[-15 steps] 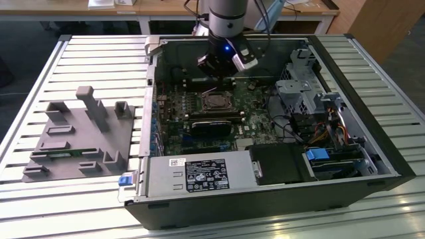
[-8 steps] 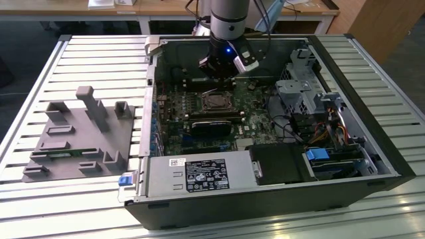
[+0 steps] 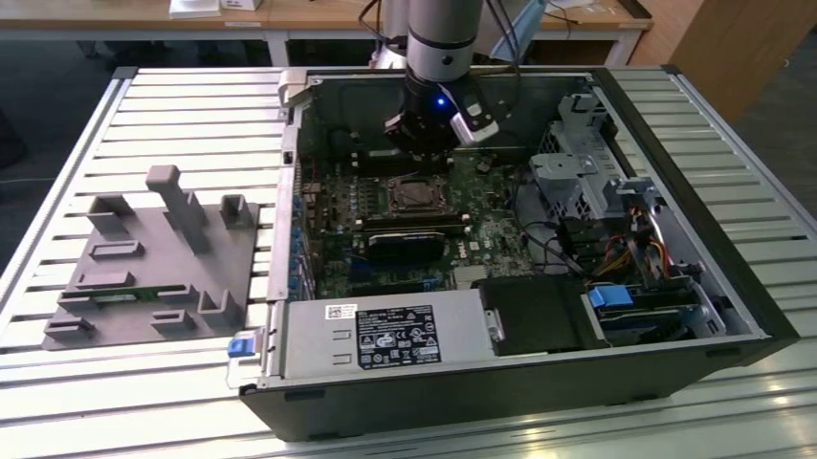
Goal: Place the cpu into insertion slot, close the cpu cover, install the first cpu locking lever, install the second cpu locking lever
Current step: 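Install the first cpu locking lever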
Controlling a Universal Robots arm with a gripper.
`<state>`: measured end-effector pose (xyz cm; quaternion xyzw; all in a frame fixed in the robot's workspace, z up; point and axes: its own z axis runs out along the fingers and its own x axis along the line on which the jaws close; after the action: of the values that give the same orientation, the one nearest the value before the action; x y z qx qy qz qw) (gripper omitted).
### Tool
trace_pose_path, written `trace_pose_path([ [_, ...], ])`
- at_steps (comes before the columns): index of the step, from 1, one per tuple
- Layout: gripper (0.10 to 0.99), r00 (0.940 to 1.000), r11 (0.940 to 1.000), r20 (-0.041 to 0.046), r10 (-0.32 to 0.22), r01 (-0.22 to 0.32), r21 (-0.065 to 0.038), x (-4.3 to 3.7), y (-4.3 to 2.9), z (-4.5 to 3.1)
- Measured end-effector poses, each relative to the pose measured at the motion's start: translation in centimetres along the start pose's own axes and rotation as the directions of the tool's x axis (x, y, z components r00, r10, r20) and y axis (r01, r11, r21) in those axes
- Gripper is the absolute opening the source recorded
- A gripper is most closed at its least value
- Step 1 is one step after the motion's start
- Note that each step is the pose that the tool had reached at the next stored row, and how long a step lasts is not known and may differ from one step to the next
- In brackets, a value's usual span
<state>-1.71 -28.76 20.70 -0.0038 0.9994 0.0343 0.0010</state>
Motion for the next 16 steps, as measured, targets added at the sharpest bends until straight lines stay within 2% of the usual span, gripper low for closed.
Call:
trace_pose_path([
  [9, 0.106, 1.0000, 1.0000, -0.0028, 0.000, 0.000, 0.000, -0.17, -0.06, 0.78],
  [16, 0.106, 1.0000, 1.0000, -0.0026, 0.000, 0.000, 0.000, -0.18, -0.05, 0.71],
])
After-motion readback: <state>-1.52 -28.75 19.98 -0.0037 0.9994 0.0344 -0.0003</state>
